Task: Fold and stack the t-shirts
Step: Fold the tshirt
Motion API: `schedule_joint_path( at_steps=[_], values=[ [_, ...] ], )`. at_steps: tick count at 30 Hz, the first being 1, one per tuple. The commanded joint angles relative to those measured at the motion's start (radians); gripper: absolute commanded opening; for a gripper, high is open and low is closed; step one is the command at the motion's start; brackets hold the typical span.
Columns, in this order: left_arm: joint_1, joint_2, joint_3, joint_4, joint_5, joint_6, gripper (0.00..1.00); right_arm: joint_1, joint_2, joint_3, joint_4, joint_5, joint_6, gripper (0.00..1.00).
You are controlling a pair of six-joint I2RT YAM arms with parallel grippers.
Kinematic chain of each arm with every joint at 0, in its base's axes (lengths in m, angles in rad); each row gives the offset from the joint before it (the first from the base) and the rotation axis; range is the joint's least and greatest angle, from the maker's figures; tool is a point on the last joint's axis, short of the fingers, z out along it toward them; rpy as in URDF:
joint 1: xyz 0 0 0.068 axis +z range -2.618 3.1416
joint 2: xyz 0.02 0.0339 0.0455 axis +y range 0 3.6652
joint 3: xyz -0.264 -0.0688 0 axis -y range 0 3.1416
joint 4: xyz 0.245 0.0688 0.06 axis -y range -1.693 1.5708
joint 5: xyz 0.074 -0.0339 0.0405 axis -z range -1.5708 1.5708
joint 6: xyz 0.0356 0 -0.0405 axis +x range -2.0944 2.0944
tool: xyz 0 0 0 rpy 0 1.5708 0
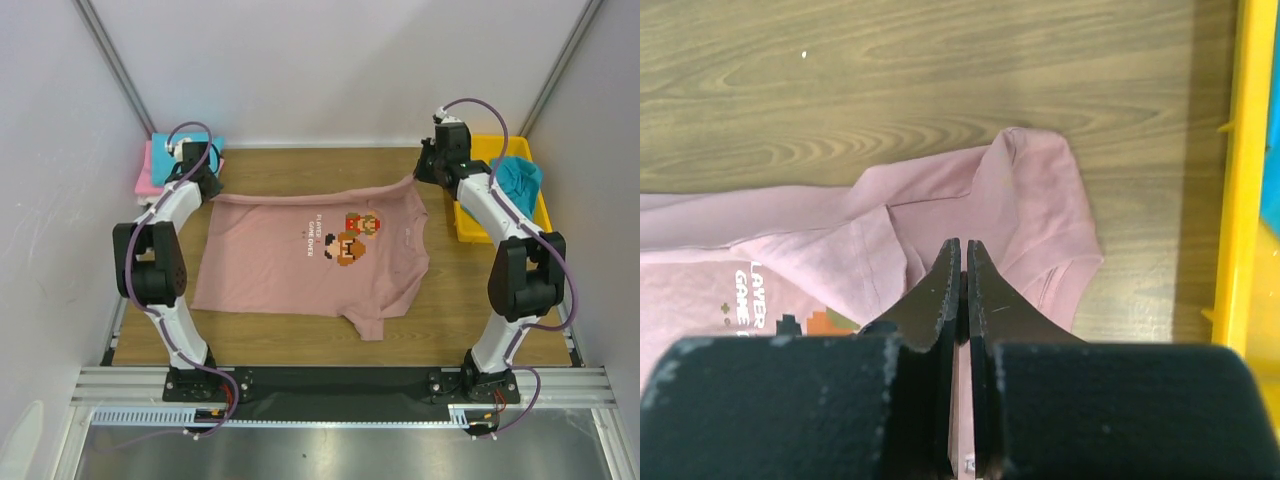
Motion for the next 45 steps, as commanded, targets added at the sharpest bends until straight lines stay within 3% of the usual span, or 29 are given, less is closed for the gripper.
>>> schedule_joint_path(
  at_steps=[1,14,45],
  values=[
    [0.009,-0.089,-0.049,0.026,-0.014,0.021,0.00,0.008,-0.073,-0.032,-0.002,-0.010,0.030,0.00],
    [0.010,-0.144,-0.187,0.032,-0.034,0.033,0.00,0.029,-0.165,-0.245,-0.005,-0.010,0.063,0.00],
    [0.009,-0.166,-0.282,0.038,-0.055,0.033,0.00,0.069,-0.220,-0.392,-0.036,-0.090,0.029,0.00]
  ],
)
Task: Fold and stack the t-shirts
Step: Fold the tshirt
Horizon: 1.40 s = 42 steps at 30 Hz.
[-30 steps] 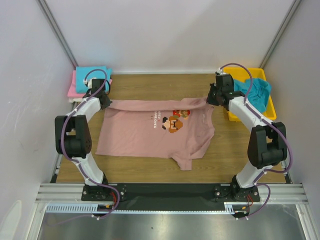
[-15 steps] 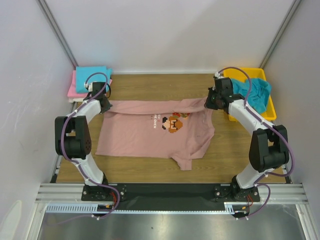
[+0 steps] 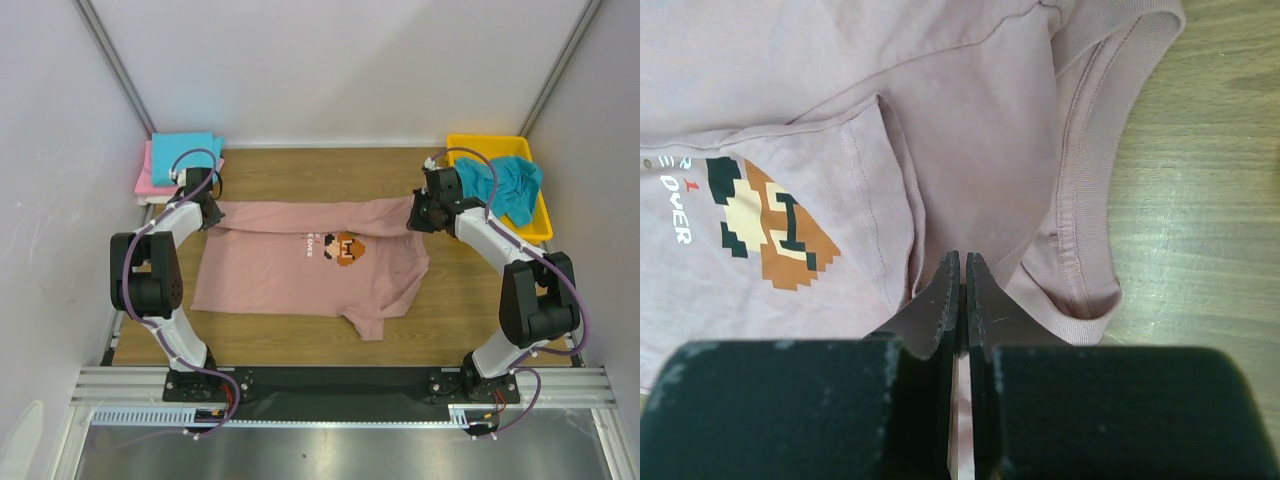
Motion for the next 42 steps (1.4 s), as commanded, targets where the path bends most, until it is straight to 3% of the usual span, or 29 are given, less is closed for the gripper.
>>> schedule_joint_path(
  at_steps=[1,8,10,11,12,14,15,17,18,20,21,23,28,31,35,42],
  values=[
    [0.009,-0.063,-0.018,0.021,-0.026,0.016,0.00,0.007,-0.038,-0.008,0.010,-0.007,-0.020,0.00],
    [0.007,-0.065,-0.030,0.014,-0.044,0.016,0.01,0.012,-0.055,-0.031,0.008,-0.001,-0.027,0.00],
    [0.007,-0.068,-0.032,0.007,-0.070,0.013,0.06,0.010,-0.058,-0.028,0.007,-0.018,-0.028,0.00],
    [0.007,-0.075,-0.035,0.006,-0.075,0.015,0.18,0.010,-0.059,-0.024,0.005,-0.025,-0.028,0.01],
    [0.007,-0.082,-0.037,0.007,-0.077,0.019,0.22,0.012,-0.061,-0.021,0.004,-0.032,-0.031,0.04],
    [0.006,-0.095,-0.047,0.013,-0.057,0.033,0.35,0.010,-0.067,-0.011,-0.005,-0.051,-0.034,0.13],
    [0.007,-0.118,-0.052,0.015,-0.051,0.033,0.48,0.010,-0.070,-0.007,-0.010,-0.058,-0.037,0.28],
    [0.007,-0.144,-0.063,0.021,-0.037,0.045,0.57,0.012,-0.081,0.004,-0.025,-0.081,-0.045,0.43],
    [0.007,-0.167,-0.069,0.017,-0.035,0.047,0.64,0.010,-0.085,0.016,-0.031,-0.090,-0.046,0.59],
    [0.007,-0.189,-0.069,0.003,-0.026,0.054,0.67,0.009,-0.097,0.030,-0.041,-0.091,-0.048,0.69],
    [0.007,-0.200,-0.064,-0.002,-0.021,0.058,0.70,0.009,-0.107,0.048,-0.042,-0.091,-0.051,0.79],
    [0.007,-0.223,-0.055,-0.009,0.012,0.068,0.73,0.009,-0.111,0.067,-0.035,-0.084,-0.048,0.86],
    [-0.017,-0.238,-0.041,0.027,0.114,0.091,0.77,0.019,-0.047,0.108,0.033,-0.093,-0.016,0.89],
    [-0.109,-0.224,-0.038,0.055,0.146,0.113,0.79,0.042,0.034,0.113,0.107,-0.093,-0.011,0.90],
    [-0.210,-0.223,-0.059,0.084,0.164,0.093,0.80,0.053,0.139,0.121,0.186,-0.131,-0.010,0.90],
    [-0.266,-0.269,-0.121,0.095,0.172,0.064,0.81,0.058,0.248,0.167,0.199,-0.167,-0.037,0.90]
  ],
)
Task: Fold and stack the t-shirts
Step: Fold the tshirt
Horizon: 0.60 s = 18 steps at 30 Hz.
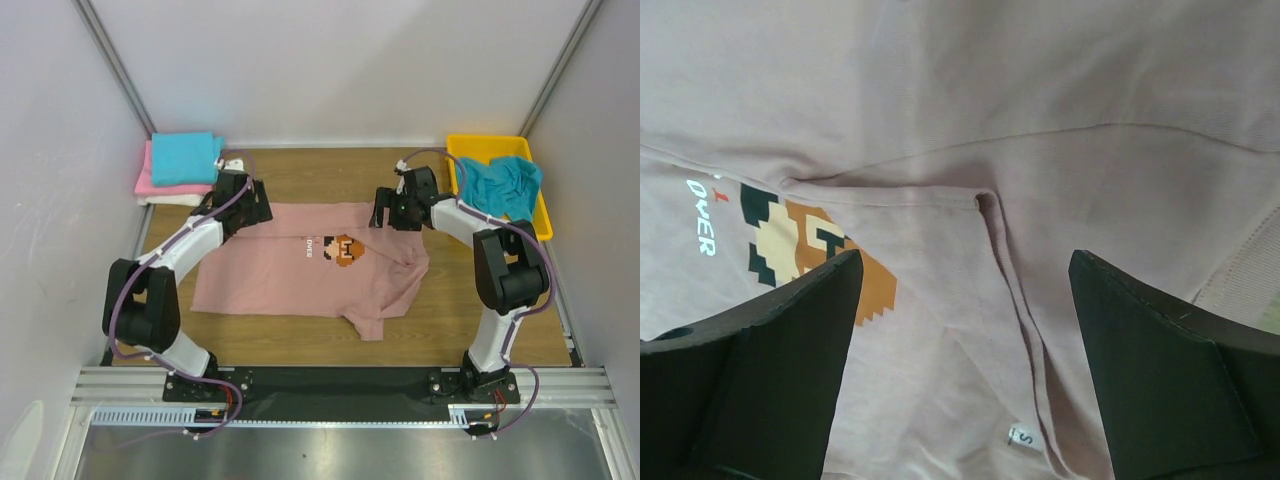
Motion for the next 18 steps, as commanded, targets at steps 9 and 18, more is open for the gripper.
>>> schedule_joint_path(
  at_steps=[9,18],
  values=[
    [-0.002,-0.124,-0.105,0.026,-0.015,-0.033,0.83,0.005,0.053,0.059,0.075,-0.071,-0.047,0.68],
    [-0.002,-0.143,-0.116,0.020,-0.023,-0.053,0.84,0.006,0.080,0.071,0.058,-0.085,-0.068,0.59]
  ],
)
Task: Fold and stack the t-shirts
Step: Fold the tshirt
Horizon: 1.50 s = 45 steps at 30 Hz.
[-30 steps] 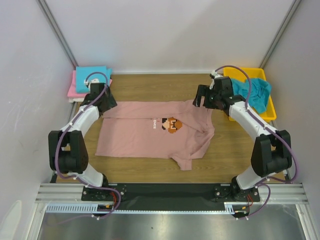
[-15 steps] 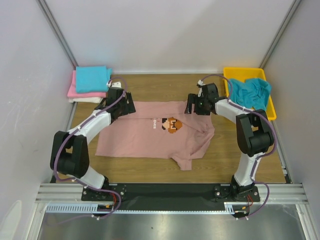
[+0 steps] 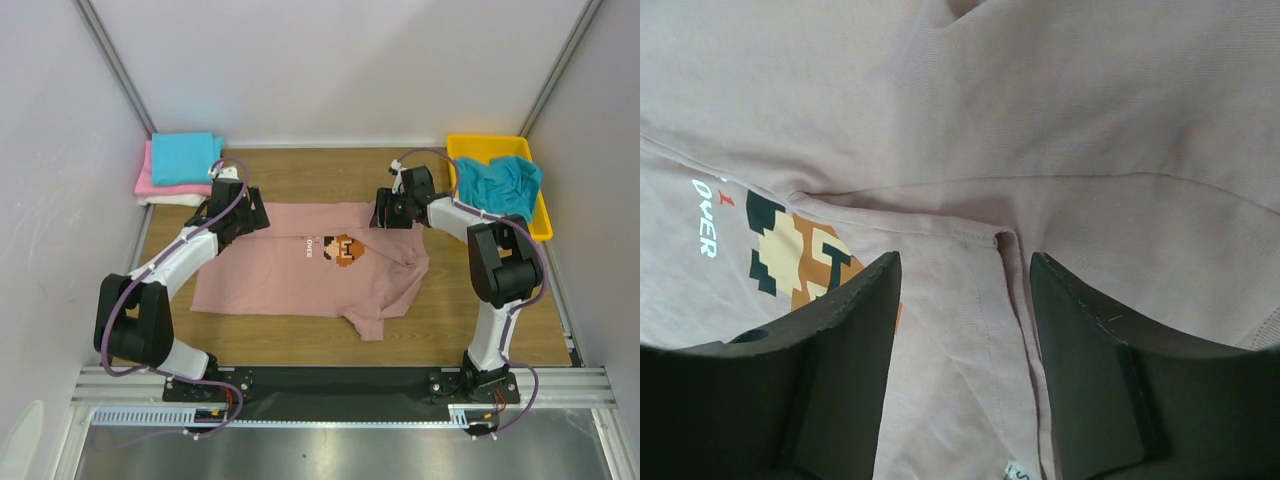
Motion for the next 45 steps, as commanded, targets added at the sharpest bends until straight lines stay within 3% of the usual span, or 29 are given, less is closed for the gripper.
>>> schedule_joint_path(
  at_steps=[1,8,20,28,45],
  values=[
    [-0.002,-0.042,-0.008,0.015,-0.019,-0.022,0.83,0.006,0.017,0.044,0.010,-0.019,-0.026,0.59],
    [-0.002,-0.046,-0.008,0.012,-0.025,-0.027,0.84,0.006,0.034,0.053,-0.002,-0.028,-0.039,0.42],
    [-0.002,-0.045,0.000,0.010,-0.028,-0.019,0.84,0.008,0.058,0.072,-0.030,-0.023,-0.054,0.37],
    [-0.002,-0.043,0.009,0.007,-0.030,-0.014,0.84,0.014,0.032,0.089,-0.067,-0.014,-0.059,0.00],
    [-0.002,-0.083,-0.046,0.010,-0.017,-0.022,0.84,0.109,-0.135,-0.072,-0.079,-0.019,0.012,0.00]
  ],
)
